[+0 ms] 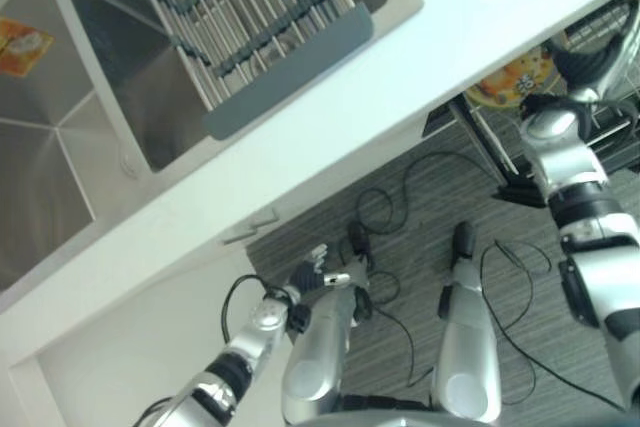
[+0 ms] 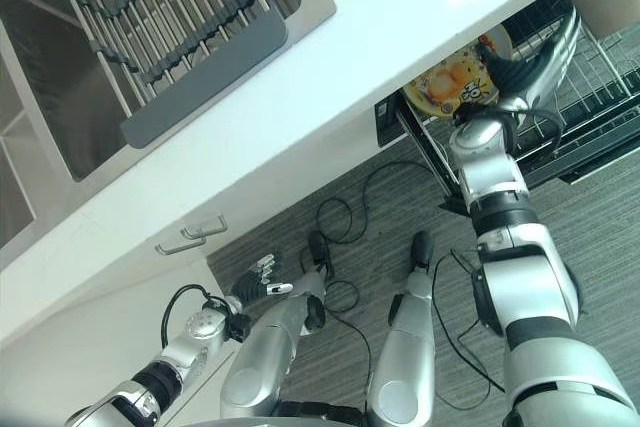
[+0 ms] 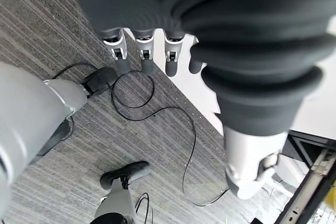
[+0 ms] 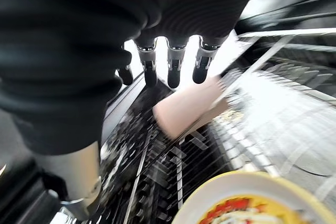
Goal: Place the dishes in the dishwasher.
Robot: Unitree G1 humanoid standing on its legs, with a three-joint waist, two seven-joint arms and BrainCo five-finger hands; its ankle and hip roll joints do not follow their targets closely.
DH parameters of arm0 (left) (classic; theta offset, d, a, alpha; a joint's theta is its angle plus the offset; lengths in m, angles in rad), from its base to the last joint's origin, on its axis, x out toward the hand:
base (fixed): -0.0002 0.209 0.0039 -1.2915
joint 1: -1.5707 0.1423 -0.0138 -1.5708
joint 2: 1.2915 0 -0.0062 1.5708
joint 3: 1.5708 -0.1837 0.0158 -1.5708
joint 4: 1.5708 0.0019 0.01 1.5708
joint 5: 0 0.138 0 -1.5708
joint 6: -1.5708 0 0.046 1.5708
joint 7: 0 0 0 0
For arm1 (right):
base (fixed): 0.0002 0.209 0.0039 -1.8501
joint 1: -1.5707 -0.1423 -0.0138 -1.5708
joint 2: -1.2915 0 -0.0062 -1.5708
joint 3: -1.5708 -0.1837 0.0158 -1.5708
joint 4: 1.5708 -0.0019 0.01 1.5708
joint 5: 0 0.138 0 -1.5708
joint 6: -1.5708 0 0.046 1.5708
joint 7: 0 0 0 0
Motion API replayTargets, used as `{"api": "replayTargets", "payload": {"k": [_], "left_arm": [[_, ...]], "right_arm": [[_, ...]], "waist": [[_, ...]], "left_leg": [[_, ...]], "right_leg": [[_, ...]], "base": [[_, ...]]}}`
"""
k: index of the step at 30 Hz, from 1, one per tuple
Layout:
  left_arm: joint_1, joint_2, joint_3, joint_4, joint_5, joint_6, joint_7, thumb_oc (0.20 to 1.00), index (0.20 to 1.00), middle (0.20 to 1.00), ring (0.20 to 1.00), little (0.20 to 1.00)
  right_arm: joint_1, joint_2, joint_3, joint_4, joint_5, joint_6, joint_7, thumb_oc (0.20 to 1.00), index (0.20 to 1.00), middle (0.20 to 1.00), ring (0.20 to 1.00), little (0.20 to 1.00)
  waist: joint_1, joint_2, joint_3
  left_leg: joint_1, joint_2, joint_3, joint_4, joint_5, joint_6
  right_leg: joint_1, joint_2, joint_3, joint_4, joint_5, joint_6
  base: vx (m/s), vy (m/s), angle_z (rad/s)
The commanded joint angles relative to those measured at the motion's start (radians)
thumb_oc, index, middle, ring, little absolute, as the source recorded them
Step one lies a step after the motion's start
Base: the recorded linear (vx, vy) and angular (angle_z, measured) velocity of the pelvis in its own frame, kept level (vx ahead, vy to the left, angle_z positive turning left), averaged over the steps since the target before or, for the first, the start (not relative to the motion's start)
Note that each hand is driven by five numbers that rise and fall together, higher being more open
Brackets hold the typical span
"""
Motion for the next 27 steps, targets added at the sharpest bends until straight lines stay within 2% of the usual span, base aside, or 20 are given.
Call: {"api": "replayTargets", "payload": {"k": [1, 4, 9, 13, 14, 15, 20, 21, 23, 25, 27], "left_arm": [[0.021, -0.027, -0.003, 0.041, -0.027, -0.054, 0.0, 1.0, 1.0, 1.0, 1.0, 1.0], [0.036, -0.031, 0.017, 0.056, -0.019, -0.058, -0.004, 1.0, 1.0, 1.0, 1.0, 1.0], [0.073, -0.036, 0.068, 0.085, -0.008, -0.06, -0.007, 1.0, 1.0, 1.0, 1.0, 1.0], [0.102, -0.04, 0.096, 0.092, 0.007, -0.065, -0.008, 1.0, 1.0, 1.0, 1.0, 1.0], [0.116, -0.042, 0.114, 0.097, 0.018, -0.066, -0.011, 1.0, 1.0, 1.0, 1.0, 1.0], [0.138, -0.045, 0.142, 0.106, 0.046, -0.064, -0.009, 1.0, 1.0, 1.0, 1.0, 1.0], [0.183, -0.052, 0.171, 0.114, 0.061, -0.048, -0.014, 1.0, 1.0, 1.0, 1.0, 1.0], [0.208, -0.058, 0.18, 0.121, 0.061, -0.042, -0.021, 1.0, 1.0, 1.0, 1.0, 1.0], [0.231, -0.067, 0.19, 0.13, 0.055, -0.027, -0.024, 1.0, 1.0, 1.0, 1.0, 1.0], [0.277, -0.091, 0.221, 0.158, 0.037, 0.091, -0.077, 1.0, 1.0, 1.0, 1.0, 1.0], [0.294, -0.109, 0.237, 0.213, 0.026, 0.215, -0.112, 1.0, 1.0, 1.0, 1.0, 1.0]], "right_arm": [[-0.058, -0.05, 0.013, -0.078, -0.018, -0.063, -0.051, 1.0, 1.0, 1.0, 1.0, 1.0], [-0.011, -0.032, 0.0, -0.159, -0.055, -0.056, -0.063, 1.0, 1.0, 1.0, 1.0, 1.0], [0.121, -0.011, -0.006, -0.34, -0.106, -0.028, -0.057, 1.0, 1.0, 1.0, 1.0, 1.0], [0.209, -0.008, -0.014, -0.442, -0.16, -0.024, -0.061, 1.0, 1.0, 1.0, 1.0, 1.0], [0.266, -0.004, -0.017, -0.502, -0.201, -0.045, -0.072, 1.0, 1.0, 1.0, 1.0, 1.0], [0.355, 0.016, -0.025, -0.58, -0.193, -0.107, -0.082, 1.0, 1.0, 1.0, 1.0, 1.0], [0.459, 0.055, -0.041, -0.642, -0.164, -0.199, -0.099, 1.0, 1.0, 1.0, 1.0, 1.0], [0.501, 0.067, -0.058, -0.666, -0.14, -0.271, -0.093, 1.0, 1.0, 1.0, 1.0, 1.0], [0.548, 0.079, -0.078, -0.689, -0.109, -0.334, -0.066, 1.0, 1.0, 1.0, 1.0, 1.0], [0.649, 0.09, -0.112, -0.737, -0.041, -0.411, -0.006, 1.0, 1.0, 1.0, 1.0, 1.0], [0.695, 0.086, -0.137, -0.758, -0.026, -0.429, 0.012, 1.0, 1.0, 1.0, 1.0, 1.0]], "waist": [[-0.016, 0.03, -0.005], [-0.024, 0.019, -0.005], [-0.046, -0.021, -0.005], [-0.061, -0.042, -0.005], [-0.072, -0.055, -0.005], [-0.084, -0.077, -0.005], [-0.09, -0.102, -0.049], [-0.09, -0.108, -0.076], [-0.091, -0.113, -0.106], [-0.095, -0.124, -0.168], [-0.099, -0.131, -0.204]], "left_leg": [[0.024, 0.08, 0.015, 0.14, -0.166, -0.107], [0.049, 0.084, 0.023, 0.141, -0.169, -0.103], [0.108, 0.094, 0.03, 0.155, -0.188, -0.096], [0.143, 0.103, 0.036, 0.157, -0.196, -0.094], [0.168, 0.109, 0.041, 0.154, -0.198, -0.093], [0.225, 0.118, 0.048, 0.141, -0.2, -0.091], [0.29, 0.132, 0.059, 0.113, -0.199, -0.095], [0.316, 0.137, 0.062, 0.1, -0.197, -0.097], [0.343, 0.142, 0.064, 0.09, -0.195, -0.1], [0.388, 0.148, 0.066, 0.074, -0.193, -0.101], [0.404, 0.151, 0.063, 0.072, -0.195, -0.102]], "right_leg": [[-0.073, -0.047, -0.072, 0.136, -0.089, 0.004], [-0.051, -0.042, -0.07, 0.139, -0.093, 0.001], [0.017, -0.025, -0.065, 0.136, -0.107, -0.007], [0.055, -0.014, -0.061, 0.133, -0.114, -0.012], [0.081, -0.008, -0.061, 0.129, -0.118, -0.015], [0.147, 0.006, -0.064, 0.114, -0.125, -0.023], [0.233, 0.021, -0.077, 0.075, -0.134, -0.031], [0.272, 0.029, -0.084, 0.055, -0.14, -0.037], [0.31, 0.037, -0.09, 0.038, -0.147, -0.042], [0.37, 0.054, -0.098, 0.018, -0.161, -0.052], [0.398, 0.062, -0.101, 0.007, -0.166, -0.054]], "base": [[0.04, 0.009, -0.01], [0.03, -0.005, -0.04], [0.05, -0.03, -0.02], [0.05, -0.022, -0.03], [0.08, -0.057, -0.1], [0.08, -0.069, -0.09], [0.08, -0.053, -0.09], [0.12, -0.023, -0.05], [0.14, -0.015, 0.1], [0.19, -0.006, 0.05], [0.14, -0.001, 0.17]]}}
